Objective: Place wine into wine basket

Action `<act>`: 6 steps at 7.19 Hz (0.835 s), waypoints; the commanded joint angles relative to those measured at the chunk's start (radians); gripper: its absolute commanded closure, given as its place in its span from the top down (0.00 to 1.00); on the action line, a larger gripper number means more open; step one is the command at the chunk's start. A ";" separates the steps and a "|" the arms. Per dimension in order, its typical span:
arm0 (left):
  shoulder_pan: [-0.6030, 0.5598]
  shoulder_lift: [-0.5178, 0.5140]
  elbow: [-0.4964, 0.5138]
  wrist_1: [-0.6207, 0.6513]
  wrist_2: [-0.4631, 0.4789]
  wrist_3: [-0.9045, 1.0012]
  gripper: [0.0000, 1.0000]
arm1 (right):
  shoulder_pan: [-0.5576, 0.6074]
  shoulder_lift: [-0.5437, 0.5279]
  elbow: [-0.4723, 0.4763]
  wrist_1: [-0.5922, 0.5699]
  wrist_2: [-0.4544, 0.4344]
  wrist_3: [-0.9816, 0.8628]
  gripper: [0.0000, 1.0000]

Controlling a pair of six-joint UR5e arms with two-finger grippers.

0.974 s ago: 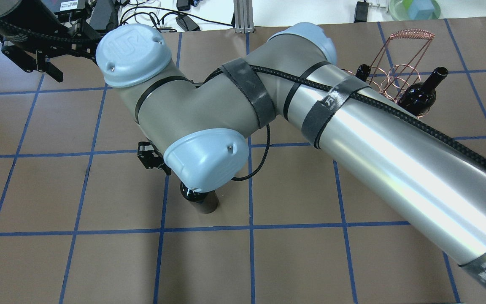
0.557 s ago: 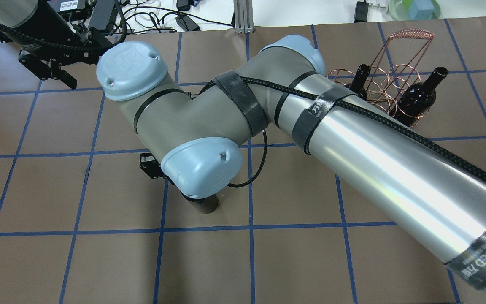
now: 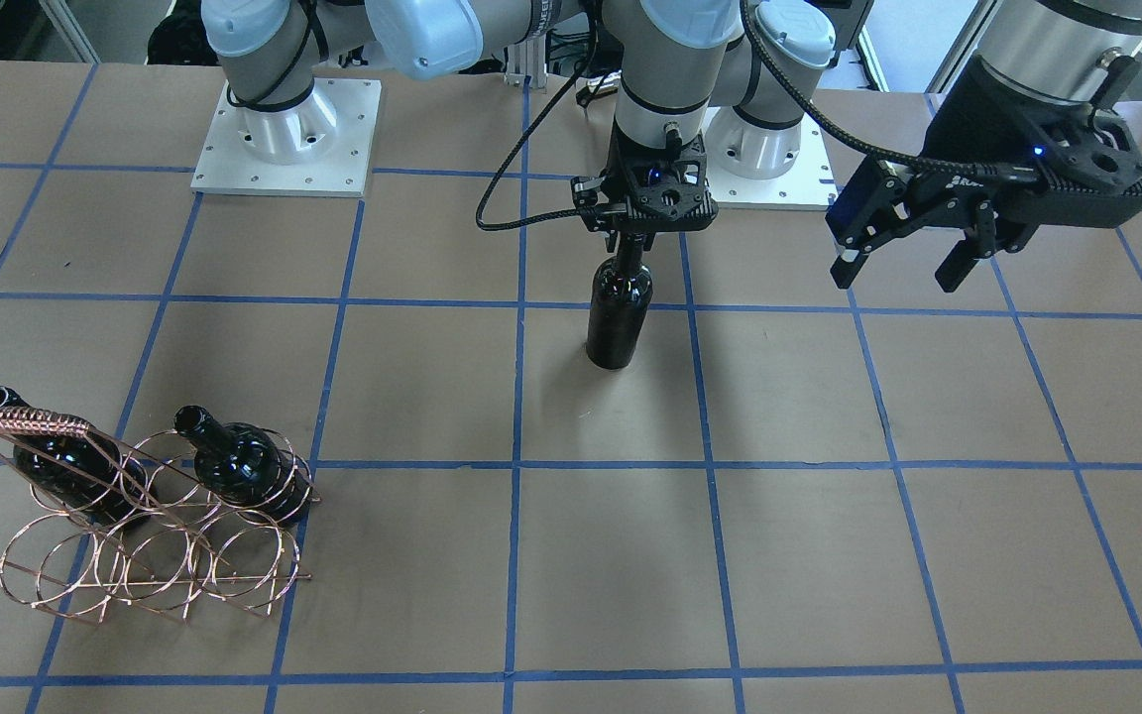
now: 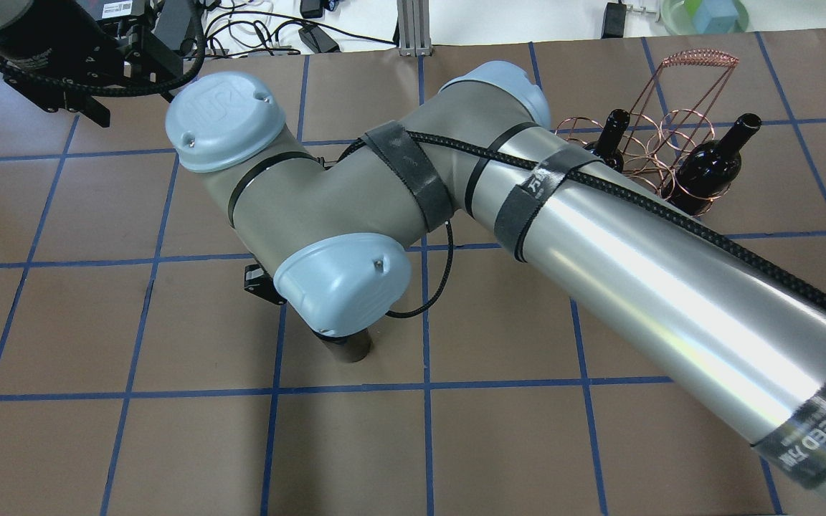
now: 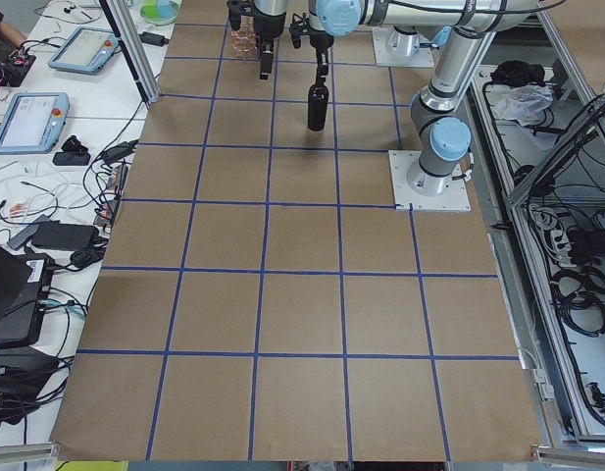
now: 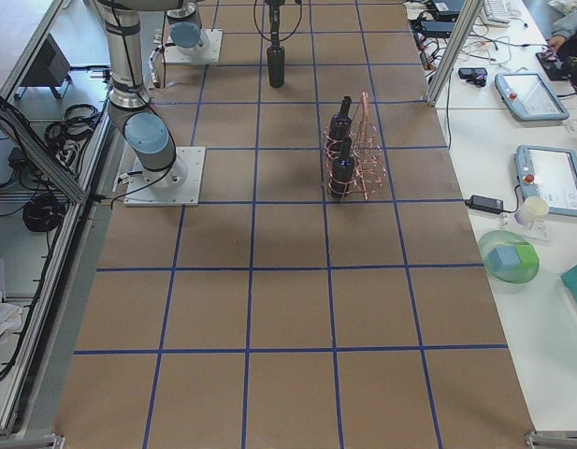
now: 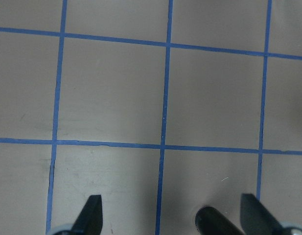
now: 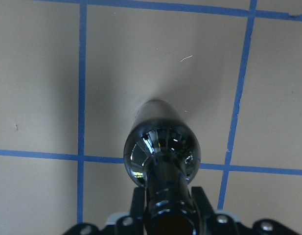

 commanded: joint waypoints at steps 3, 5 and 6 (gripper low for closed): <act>-0.031 0.011 -0.013 0.008 0.167 0.001 1.00 | -0.003 -0.007 -0.002 -0.006 0.005 0.011 0.04; -0.005 0.022 0.006 -0.042 0.194 0.048 1.00 | -0.031 -0.039 -0.005 0.002 -0.001 0.000 0.03; -0.006 0.036 0.045 -0.150 0.194 0.049 1.00 | -0.055 -0.059 -0.005 0.016 -0.004 -0.002 0.03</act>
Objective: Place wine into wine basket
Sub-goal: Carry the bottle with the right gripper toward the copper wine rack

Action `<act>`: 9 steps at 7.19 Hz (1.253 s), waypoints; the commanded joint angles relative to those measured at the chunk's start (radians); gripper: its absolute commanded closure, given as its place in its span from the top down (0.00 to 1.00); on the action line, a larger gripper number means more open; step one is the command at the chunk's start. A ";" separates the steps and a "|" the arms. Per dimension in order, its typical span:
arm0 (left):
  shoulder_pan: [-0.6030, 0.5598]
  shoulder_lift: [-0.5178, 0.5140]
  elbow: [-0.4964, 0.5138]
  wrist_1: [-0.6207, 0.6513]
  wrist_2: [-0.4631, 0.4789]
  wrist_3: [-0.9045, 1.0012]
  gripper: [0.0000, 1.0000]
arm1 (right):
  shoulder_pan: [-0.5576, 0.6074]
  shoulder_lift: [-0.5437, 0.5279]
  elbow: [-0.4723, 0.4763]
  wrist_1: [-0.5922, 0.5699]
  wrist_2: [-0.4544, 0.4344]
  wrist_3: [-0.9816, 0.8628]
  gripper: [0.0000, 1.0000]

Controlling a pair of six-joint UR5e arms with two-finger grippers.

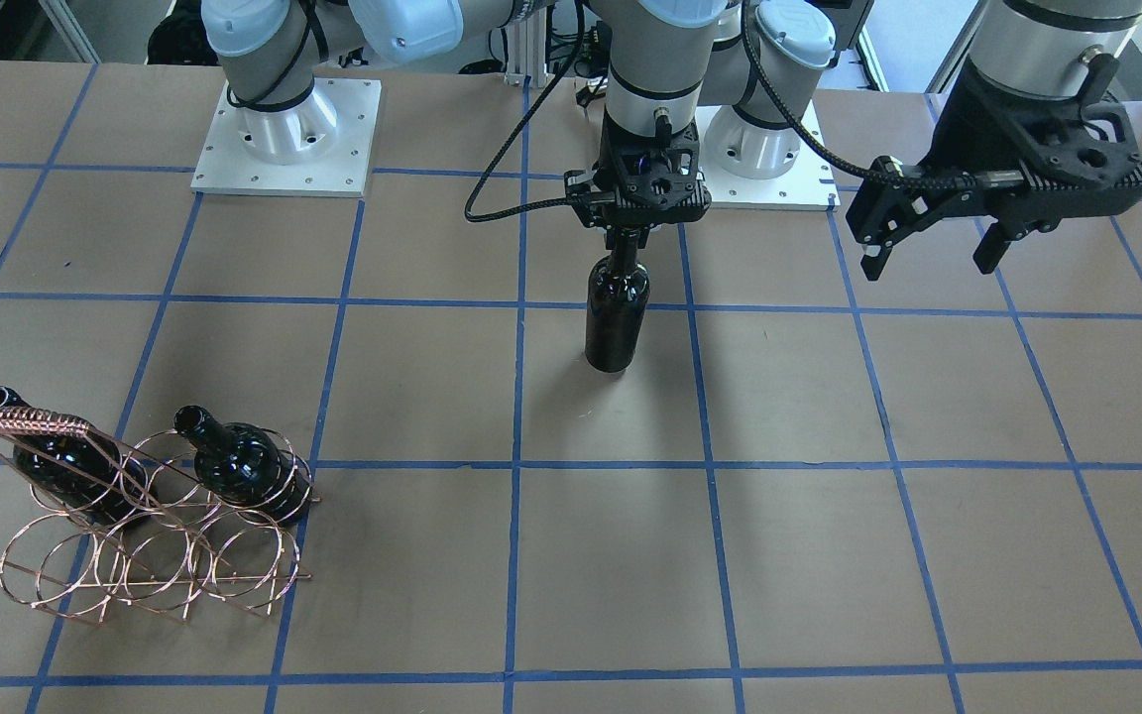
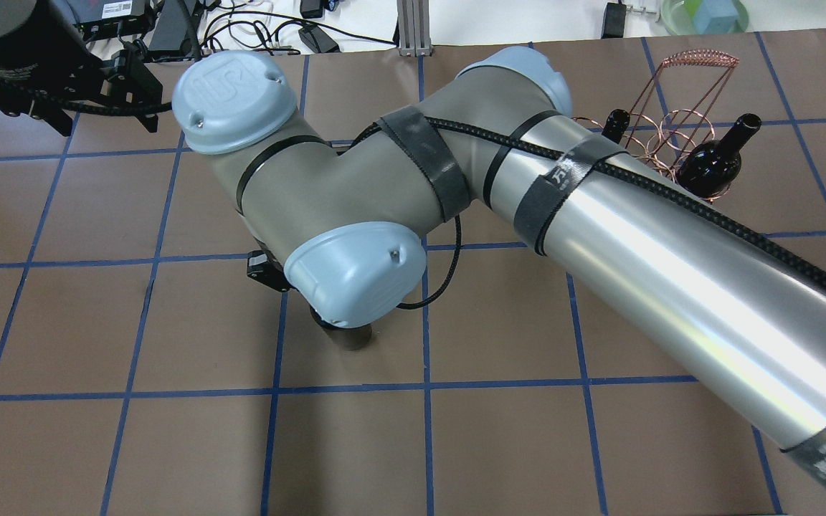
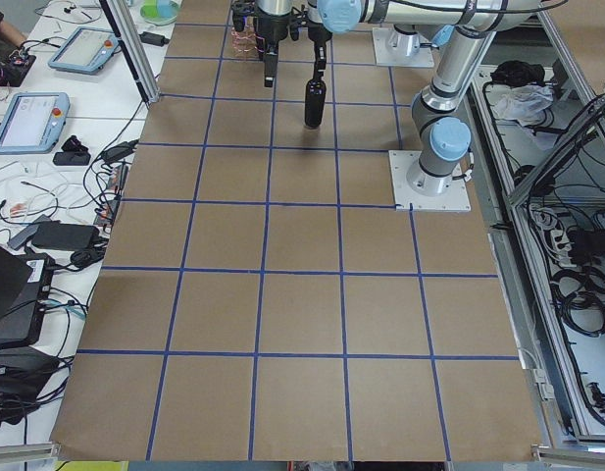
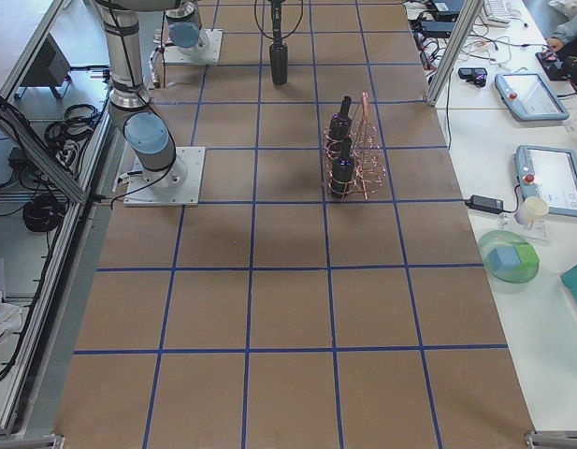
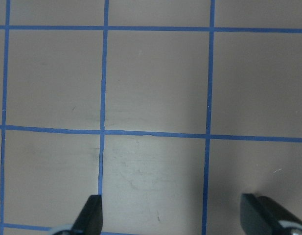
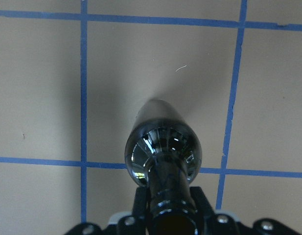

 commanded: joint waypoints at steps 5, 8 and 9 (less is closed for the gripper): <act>0.003 0.040 0.085 -0.239 -0.071 0.058 1.00 | -0.307 -0.209 -0.001 0.282 -0.014 -0.429 0.03; 0.001 0.029 0.027 -0.144 -0.065 0.043 1.00 | -0.539 -0.269 -0.002 0.384 -0.022 -0.771 0.04; 0.003 0.014 0.024 -0.141 -0.068 0.040 1.00 | -0.599 -0.278 -0.004 0.401 -0.063 -0.865 0.03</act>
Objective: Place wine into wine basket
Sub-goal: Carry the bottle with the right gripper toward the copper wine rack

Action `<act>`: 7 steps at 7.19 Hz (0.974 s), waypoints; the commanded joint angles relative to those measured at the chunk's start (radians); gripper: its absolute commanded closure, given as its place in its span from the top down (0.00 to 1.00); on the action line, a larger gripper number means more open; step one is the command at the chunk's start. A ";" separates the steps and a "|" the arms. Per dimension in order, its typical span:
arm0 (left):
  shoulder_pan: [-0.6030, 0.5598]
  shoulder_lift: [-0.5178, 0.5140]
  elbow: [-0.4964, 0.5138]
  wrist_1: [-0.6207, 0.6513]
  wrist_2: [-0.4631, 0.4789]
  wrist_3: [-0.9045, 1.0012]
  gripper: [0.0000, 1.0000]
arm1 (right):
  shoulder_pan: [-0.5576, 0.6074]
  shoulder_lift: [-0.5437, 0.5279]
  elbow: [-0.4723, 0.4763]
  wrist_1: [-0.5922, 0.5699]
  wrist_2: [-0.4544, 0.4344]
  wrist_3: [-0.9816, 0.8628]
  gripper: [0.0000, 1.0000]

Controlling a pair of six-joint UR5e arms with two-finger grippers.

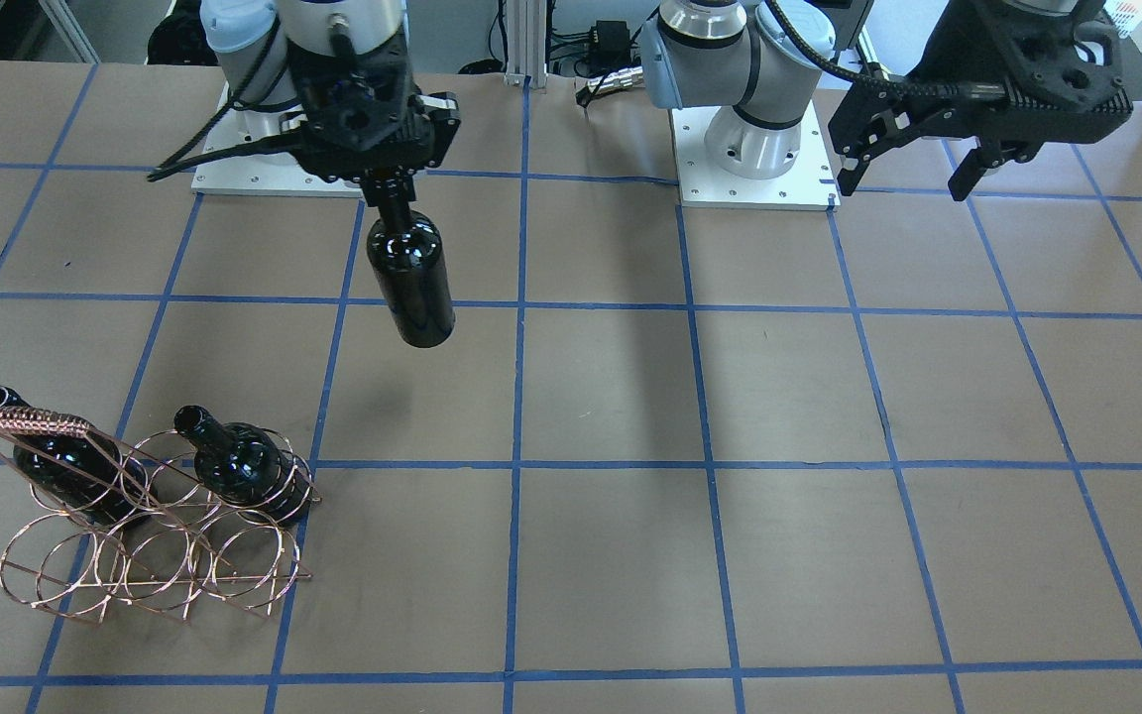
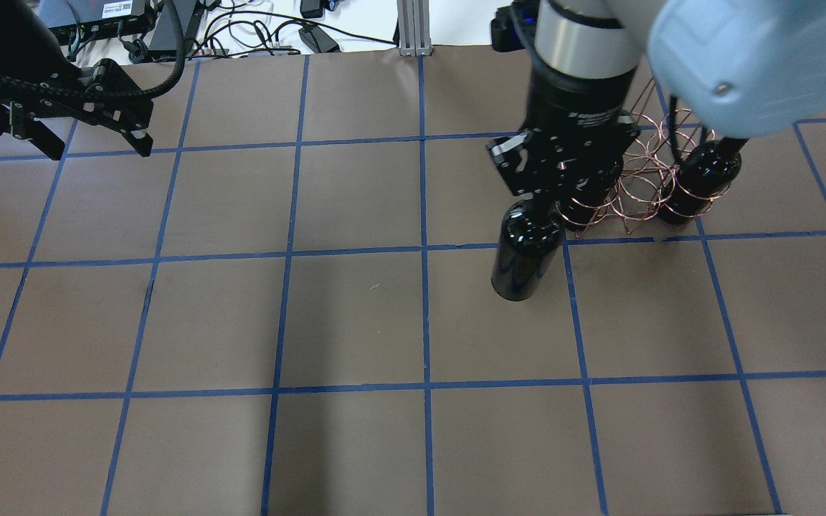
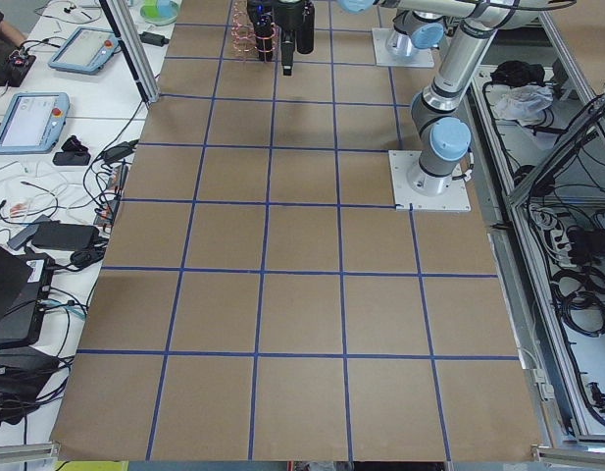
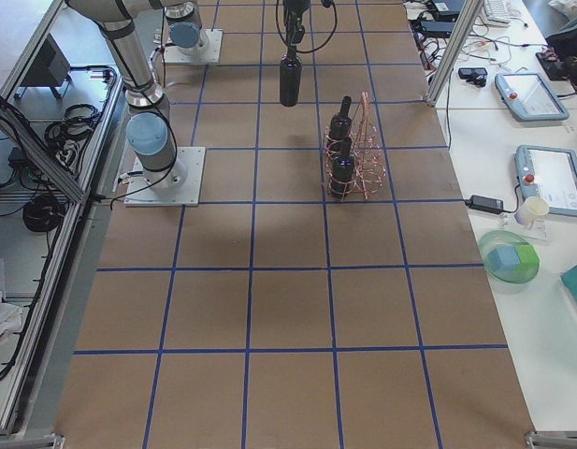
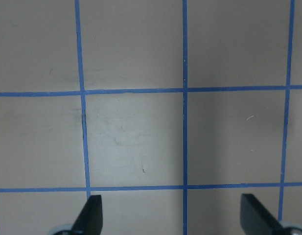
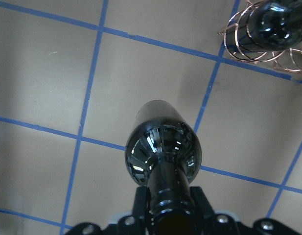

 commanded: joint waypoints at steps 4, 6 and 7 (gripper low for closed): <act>-0.010 -0.018 -0.020 0.045 0.000 -0.078 1.00 | -0.317 -0.021 -0.013 0.042 -0.078 -0.344 0.03; -0.010 -0.012 -0.033 0.046 0.002 -0.074 1.00 | -0.322 0.062 -0.131 0.017 -0.080 -0.329 0.04; -0.004 -0.012 -0.034 0.054 -0.004 -0.072 1.00 | -0.322 0.100 -0.179 0.017 -0.077 -0.321 0.04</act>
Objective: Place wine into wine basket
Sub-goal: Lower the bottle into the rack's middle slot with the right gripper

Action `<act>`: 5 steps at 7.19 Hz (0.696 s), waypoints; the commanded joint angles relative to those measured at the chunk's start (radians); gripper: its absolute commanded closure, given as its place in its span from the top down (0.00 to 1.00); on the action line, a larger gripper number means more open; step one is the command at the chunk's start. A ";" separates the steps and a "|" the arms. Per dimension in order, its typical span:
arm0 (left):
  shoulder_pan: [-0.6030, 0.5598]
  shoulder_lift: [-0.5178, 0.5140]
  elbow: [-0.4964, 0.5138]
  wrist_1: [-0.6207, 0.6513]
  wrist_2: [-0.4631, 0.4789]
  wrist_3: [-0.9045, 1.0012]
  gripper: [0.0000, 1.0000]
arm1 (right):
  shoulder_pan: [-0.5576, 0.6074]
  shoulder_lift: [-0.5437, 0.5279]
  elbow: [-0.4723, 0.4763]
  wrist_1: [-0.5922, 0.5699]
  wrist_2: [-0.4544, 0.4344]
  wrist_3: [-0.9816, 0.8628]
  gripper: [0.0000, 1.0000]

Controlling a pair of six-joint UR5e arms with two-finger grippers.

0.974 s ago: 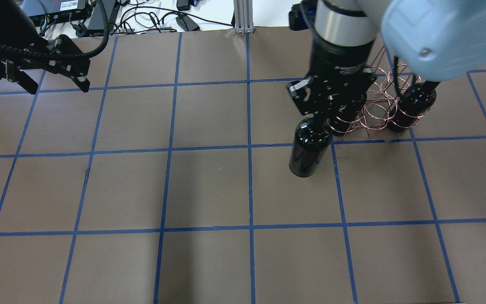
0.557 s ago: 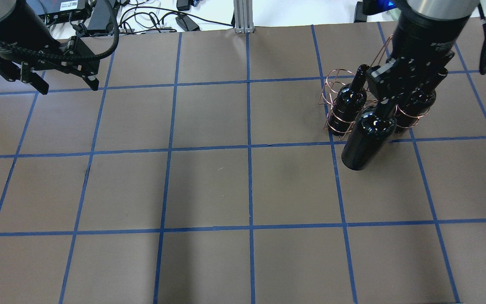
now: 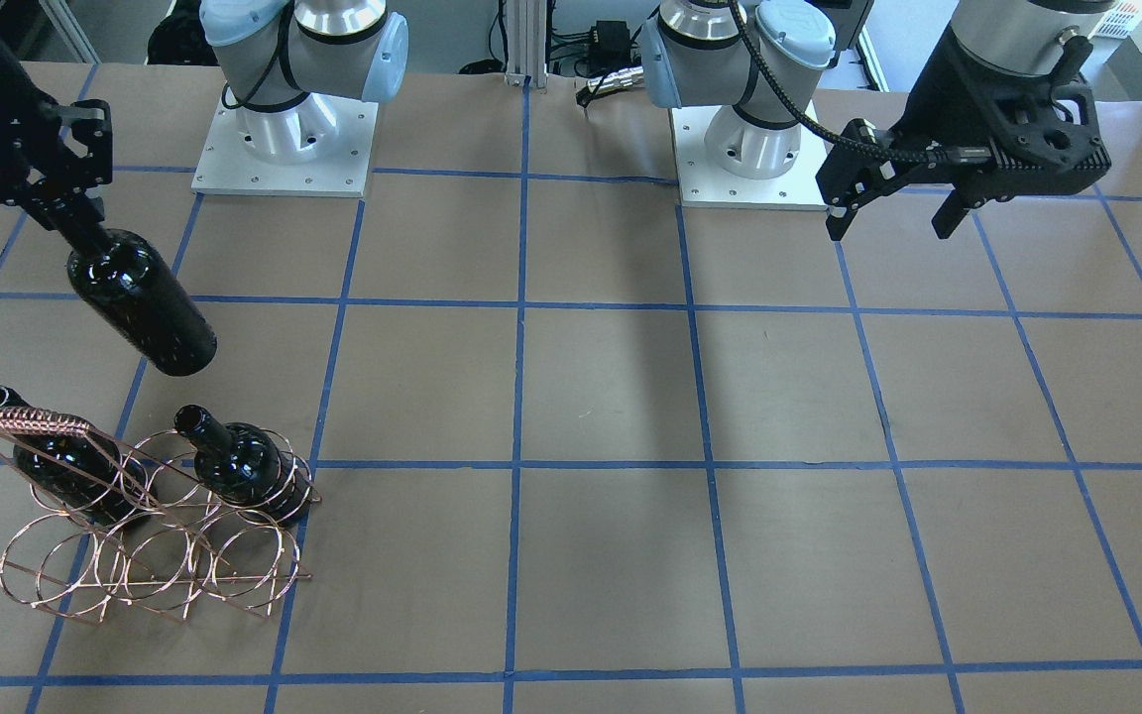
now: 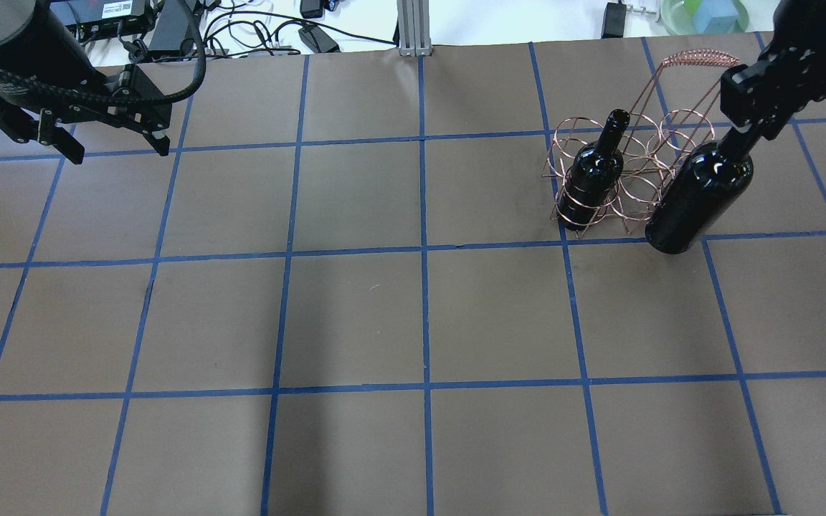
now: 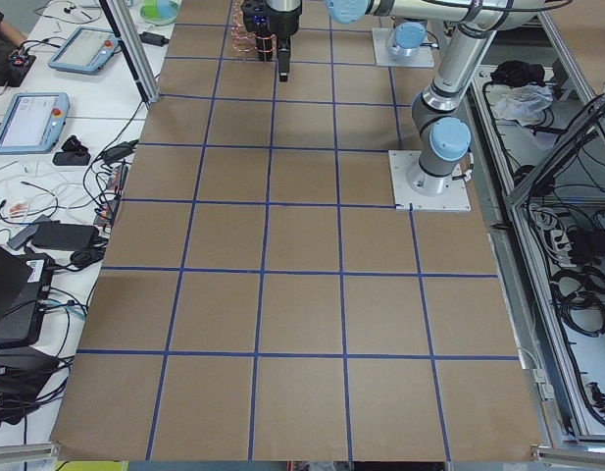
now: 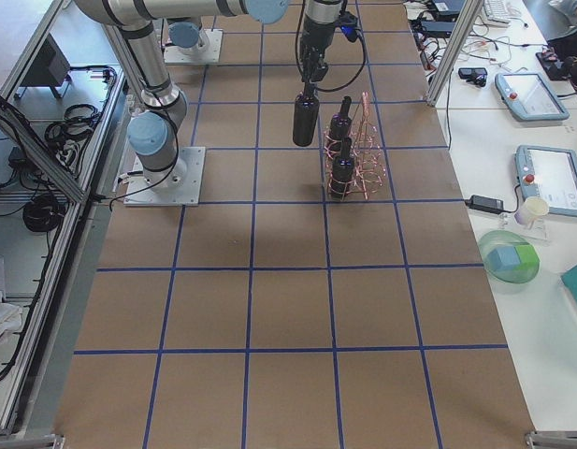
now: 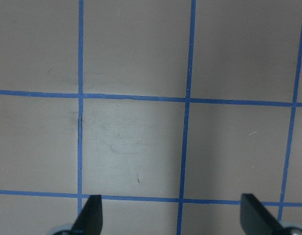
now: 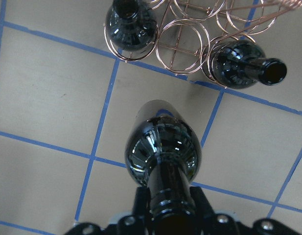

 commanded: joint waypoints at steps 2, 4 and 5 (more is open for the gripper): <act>0.003 0.007 -0.006 0.009 -0.007 -0.004 1.00 | -0.002 0.095 -0.077 -0.066 0.012 0.053 0.04; 0.006 0.001 -0.006 0.009 -0.012 0.000 1.00 | -0.002 0.140 -0.077 -0.155 0.015 0.051 0.04; 0.003 -0.004 -0.007 0.008 -0.012 0.000 1.00 | -0.002 0.152 -0.077 -0.176 0.017 0.050 0.03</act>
